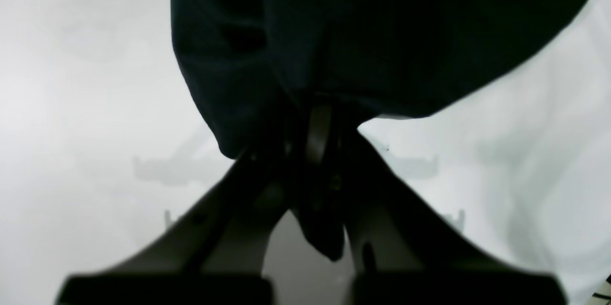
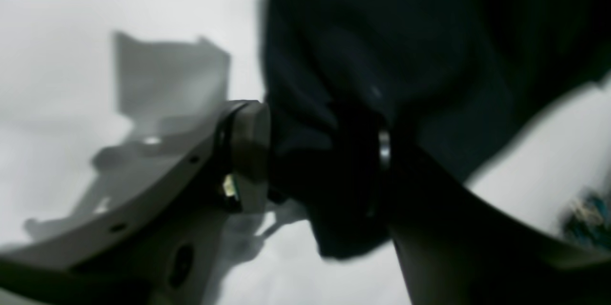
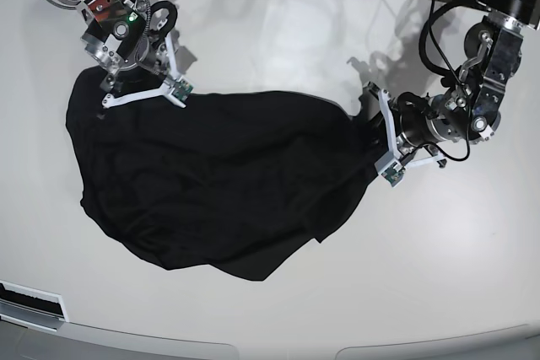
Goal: Layout the t-shirt on the table in an organized manner, then fold the t-shirt properly
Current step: 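Hold the shirt with both grippers and pull the edges apart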
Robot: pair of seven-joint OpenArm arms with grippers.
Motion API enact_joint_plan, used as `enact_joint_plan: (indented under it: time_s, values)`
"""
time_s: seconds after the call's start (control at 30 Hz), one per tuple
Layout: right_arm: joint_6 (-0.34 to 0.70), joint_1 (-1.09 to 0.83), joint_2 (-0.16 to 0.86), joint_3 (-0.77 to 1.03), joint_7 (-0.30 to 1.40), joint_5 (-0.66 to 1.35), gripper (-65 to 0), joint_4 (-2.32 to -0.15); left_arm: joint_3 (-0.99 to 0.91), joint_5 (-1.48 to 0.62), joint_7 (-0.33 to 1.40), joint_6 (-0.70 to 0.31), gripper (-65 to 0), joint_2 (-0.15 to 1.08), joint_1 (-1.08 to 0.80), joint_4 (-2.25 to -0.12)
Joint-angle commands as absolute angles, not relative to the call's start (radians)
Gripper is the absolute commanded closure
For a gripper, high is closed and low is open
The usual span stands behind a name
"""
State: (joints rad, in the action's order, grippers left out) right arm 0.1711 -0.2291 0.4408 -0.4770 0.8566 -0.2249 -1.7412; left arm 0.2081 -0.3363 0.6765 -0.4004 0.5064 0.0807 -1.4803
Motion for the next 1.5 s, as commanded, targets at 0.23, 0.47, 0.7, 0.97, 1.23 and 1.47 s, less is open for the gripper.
enact_joint_plan:
  time_s: [0.23,0.47,0.7,0.97,1.23,1.47]
  values:
    - [0.214,-0.201,0.449,-0.471,0.886,-0.25,0.0,-1.755,0.2,-0.348,0.655,-0.399,0.0,0.519,0.098,-1.497]
    - [0.534,-0.113,0.524,-0.471,0.983,0.125,0.0,-1.85,0.2,-0.348,0.663,-0.401,0.0,0.521,0.097,-1.497]
    - [0.698,0.012,0.632,-0.471,1.164,0.595,0.0,-1.907,0.2,-0.348,0.667,-0.433,0.0,0.522,0.097,-1.497]
    - [0.698,0.143,0.665,-0.448,1.174,0.734,0.0,-1.906,0.2,-0.348,0.682,-0.434,0.0,0.521,0.097,-1.497]
    - [0.698,0.163,0.665,-0.347,1.073,0.705,0.0,-1.814,0.2,-0.349,0.682,-0.434,0.0,0.521,0.097,-1.497]
    - [0.698,0.164,0.659,-0.347,0.908,0.48,-2.9,-1.525,0.2,-0.349,0.682,-0.434,0.0,0.521,0.097,-1.497]
